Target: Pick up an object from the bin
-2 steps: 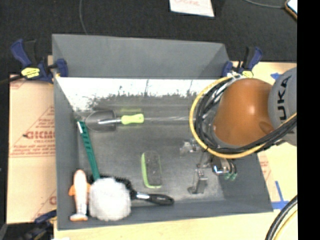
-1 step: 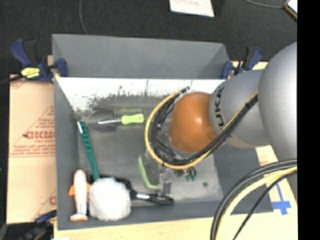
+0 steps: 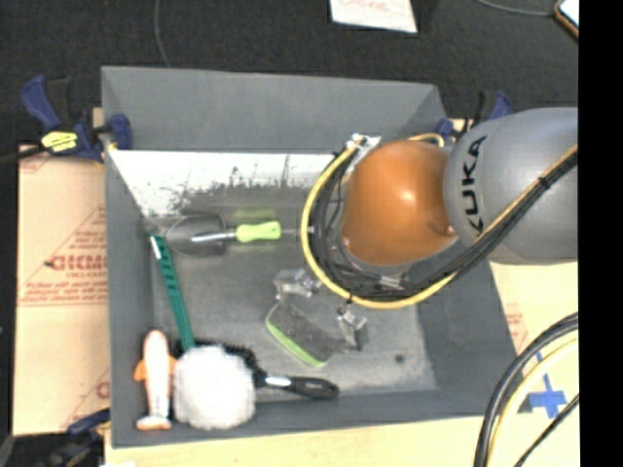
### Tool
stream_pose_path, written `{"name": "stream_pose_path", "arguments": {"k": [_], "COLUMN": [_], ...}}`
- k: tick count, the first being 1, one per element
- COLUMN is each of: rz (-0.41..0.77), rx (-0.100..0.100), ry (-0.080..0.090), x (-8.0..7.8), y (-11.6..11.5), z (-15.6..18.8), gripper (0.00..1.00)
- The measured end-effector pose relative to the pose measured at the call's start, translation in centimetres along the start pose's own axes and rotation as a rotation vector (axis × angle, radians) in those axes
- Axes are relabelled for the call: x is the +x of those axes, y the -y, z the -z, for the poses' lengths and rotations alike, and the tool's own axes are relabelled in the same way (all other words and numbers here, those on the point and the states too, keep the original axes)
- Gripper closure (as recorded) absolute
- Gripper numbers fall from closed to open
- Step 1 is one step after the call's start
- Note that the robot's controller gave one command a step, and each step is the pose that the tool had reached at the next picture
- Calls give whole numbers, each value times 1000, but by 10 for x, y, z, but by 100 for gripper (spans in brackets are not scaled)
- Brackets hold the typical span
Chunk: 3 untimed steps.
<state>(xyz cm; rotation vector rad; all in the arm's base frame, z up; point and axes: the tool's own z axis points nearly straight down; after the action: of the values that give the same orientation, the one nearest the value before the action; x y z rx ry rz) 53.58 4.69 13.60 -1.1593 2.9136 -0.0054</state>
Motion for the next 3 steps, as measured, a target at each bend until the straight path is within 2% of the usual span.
{"name": "stream_pose_path", "arguments": {"k": [1,2,3], "rz": [-52,520,372], "rx": [-2,5,8], "ry": [6,3,16], "x": [-41,-37,-62], "y": [30,-1,-25], "z": [-38,-65,-60], "gripper": [0,0,100]}}
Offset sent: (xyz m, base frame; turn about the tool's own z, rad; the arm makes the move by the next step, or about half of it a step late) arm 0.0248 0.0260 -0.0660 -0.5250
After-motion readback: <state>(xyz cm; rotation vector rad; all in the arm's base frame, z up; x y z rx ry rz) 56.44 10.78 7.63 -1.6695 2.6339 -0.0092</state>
